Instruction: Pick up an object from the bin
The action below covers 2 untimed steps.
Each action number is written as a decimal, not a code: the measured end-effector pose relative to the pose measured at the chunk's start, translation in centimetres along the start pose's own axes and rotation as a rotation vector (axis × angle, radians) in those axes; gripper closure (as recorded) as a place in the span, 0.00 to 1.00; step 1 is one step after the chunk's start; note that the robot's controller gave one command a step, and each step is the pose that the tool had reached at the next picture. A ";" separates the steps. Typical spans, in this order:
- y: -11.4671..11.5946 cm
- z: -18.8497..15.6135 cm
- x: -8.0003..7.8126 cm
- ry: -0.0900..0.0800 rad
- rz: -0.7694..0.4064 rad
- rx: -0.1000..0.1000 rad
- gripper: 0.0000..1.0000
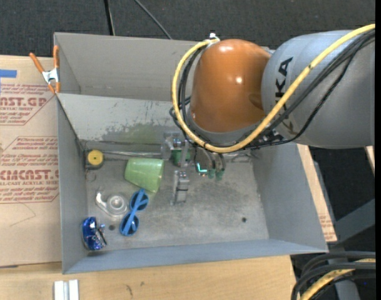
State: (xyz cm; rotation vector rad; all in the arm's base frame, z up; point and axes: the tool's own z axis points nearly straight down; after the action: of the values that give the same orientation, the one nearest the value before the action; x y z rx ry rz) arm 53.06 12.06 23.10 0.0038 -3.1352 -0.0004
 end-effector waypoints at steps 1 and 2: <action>3.1 13.4 0.7 -0.001 -0.238 0.001 0.00; 8.5 16.0 3.6 -0.010 -0.452 0.000 0.00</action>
Offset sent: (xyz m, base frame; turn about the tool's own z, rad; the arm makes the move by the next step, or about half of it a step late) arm -0.0057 0.0307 -0.1295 -0.2354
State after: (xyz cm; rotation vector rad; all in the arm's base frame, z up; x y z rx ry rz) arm 49.33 20.58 7.17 0.7091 -3.0648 -0.0033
